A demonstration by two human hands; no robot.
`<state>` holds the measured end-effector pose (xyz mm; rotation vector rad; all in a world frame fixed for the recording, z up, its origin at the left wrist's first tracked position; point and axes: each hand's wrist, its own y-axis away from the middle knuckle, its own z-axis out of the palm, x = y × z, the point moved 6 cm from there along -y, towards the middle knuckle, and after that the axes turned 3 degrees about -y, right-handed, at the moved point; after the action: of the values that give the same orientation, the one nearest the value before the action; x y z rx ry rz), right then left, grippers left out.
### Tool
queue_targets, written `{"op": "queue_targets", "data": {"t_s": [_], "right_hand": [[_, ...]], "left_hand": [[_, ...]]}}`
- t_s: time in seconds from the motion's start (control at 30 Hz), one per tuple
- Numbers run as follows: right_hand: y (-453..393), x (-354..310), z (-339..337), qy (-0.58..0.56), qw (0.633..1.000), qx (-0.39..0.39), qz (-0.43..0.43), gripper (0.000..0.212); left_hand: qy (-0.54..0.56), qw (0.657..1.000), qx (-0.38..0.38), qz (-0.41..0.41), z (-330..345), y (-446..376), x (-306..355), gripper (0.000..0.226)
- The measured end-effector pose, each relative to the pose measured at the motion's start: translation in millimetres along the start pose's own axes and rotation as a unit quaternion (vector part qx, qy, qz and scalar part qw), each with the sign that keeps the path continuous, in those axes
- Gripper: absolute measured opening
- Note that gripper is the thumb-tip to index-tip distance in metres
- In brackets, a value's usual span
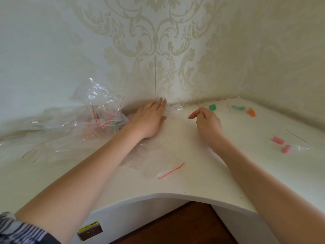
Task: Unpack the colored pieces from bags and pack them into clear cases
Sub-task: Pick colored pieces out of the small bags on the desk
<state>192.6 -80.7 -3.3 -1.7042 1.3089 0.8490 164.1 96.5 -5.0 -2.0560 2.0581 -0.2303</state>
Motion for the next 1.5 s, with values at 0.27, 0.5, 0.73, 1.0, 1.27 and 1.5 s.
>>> {"op": "queue_targets", "data": {"t_s": [0.27,0.5,0.73,1.0,1.27,1.5], "right_hand": [[0.6,-2.7,1.4,-0.004,1.0,-0.012,-0.015,0.036],[6.6,-13.3,6.5,-0.035,0.997,-0.04,-0.055,0.029],[6.8,-10.7,13.9,0.066,0.993,-0.075,-0.07,0.035],[8.8,-12.8,12.9,0.05,0.994,-0.072,-0.072,0.029],[6.7,-14.2,15.6,0.026,0.993,-0.095,-0.071,0.044],[7.9,-16.3,16.2,0.0,0.991,-0.116,-0.065,0.046]], "left_hand": [[0.065,0.994,0.088,-0.03,-10.9,0.2,-1.3,0.035],[0.244,0.94,0.228,0.069,-39.6,13.7,47.5,0.042],[0.249,0.938,0.231,0.068,-33.1,20.8,48.7,0.038],[0.214,0.948,0.21,0.107,-25.5,17.9,51.5,0.04],[0.289,0.928,0.219,0.086,-27.3,17.4,45.7,0.037],[0.427,0.885,0.182,0.023,-24.1,13.3,36.3,0.033]]}}
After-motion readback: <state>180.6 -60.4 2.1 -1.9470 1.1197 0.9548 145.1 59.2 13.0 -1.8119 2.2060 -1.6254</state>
